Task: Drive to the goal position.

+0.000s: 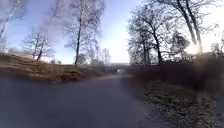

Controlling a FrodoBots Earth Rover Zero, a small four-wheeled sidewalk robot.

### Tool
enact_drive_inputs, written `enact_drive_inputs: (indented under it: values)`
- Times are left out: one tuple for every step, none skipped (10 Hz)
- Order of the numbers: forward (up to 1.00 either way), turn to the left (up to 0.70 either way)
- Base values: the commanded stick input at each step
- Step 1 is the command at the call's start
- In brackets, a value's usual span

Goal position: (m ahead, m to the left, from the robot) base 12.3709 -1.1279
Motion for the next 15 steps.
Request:
enact_drive_inputs:
  values:
    - [0.85, 0.0]
    - [0.85, 0.0]
    - [0.85, 0.0]
    - [0.85, 0.0]
    - [0.85, 0.0]
    - [0.85, 0.0]
    - [0.85, 0.0]
    - [0.85, 0.0]
    - [0.85, 0.0]
    - [0.85, 0.0]
    - [0.85, 0.0]
    - [0.85, 0.0]
    - [0.85, 0.0]
    - [0.85, 0.0]
    - [0.85, 0.0]
